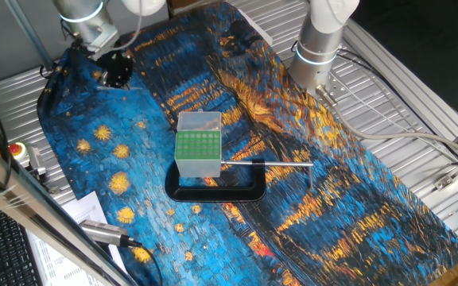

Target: Insert a large pipette tip into the holder for large pipette tips

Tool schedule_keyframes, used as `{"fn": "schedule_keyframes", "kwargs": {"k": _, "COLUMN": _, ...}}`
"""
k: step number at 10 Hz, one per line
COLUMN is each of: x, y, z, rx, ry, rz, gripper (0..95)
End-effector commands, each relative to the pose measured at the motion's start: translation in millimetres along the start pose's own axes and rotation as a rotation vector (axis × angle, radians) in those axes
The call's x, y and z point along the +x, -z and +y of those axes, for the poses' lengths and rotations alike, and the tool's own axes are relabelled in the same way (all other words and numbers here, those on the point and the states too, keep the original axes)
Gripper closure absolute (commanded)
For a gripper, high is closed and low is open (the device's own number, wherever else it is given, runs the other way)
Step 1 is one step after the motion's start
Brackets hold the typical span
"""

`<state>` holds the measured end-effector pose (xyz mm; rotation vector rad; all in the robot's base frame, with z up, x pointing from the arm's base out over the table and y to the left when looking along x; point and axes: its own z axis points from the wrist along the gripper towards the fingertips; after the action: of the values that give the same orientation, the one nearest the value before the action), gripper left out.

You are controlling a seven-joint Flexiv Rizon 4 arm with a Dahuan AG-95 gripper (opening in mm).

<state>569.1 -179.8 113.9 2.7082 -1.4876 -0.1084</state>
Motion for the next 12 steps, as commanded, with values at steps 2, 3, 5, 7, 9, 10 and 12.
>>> {"fn": "schedule_keyframes", "kwargs": {"k": 2, "x": 35.5, "y": -8.9, "z": 26.6, "rx": 0.031, "ry": 0.142, "rz": 0.014, "gripper": 95.0}}
{"fn": "schedule_keyframes", "kwargs": {"k": 3, "x": 39.8, "y": -11.5, "z": 27.7, "rx": 0.028, "ry": 0.196, "rz": 0.038, "gripper": 95.0}}
{"fn": "schedule_keyframes", "kwargs": {"k": 5, "x": 46.6, "y": -16.4, "z": 23.4, "rx": -0.006, "ry": 0.220, "rz": 0.050, "gripper": 95.0}}
{"fn": "schedule_keyframes", "kwargs": {"k": 7, "x": 61.9, "y": -21.4, "z": 29.1, "rx": 0.009, "ry": 0.177, "rz": 0.051, "gripper": 95.0}}
{"fn": "schedule_keyframes", "kwargs": {"k": 9, "x": 63.9, "y": -23.4, "z": 28.8, "rx": 0.044, "ry": 0.186, "rz": -0.002, "gripper": 95.0}}
{"fn": "schedule_keyframes", "kwargs": {"k": 10, "x": 63.9, "y": -23.4, "z": 28.8, "rx": 0.038, "ry": 0.186, "rz": -0.011, "gripper": 95.0}}
{"fn": "schedule_keyframes", "kwargs": {"k": 12, "x": 63.9, "y": -23.4, "z": 28.8, "rx": 0.042, "ry": 0.253, "rz": -0.012, "gripper": 95.0}}
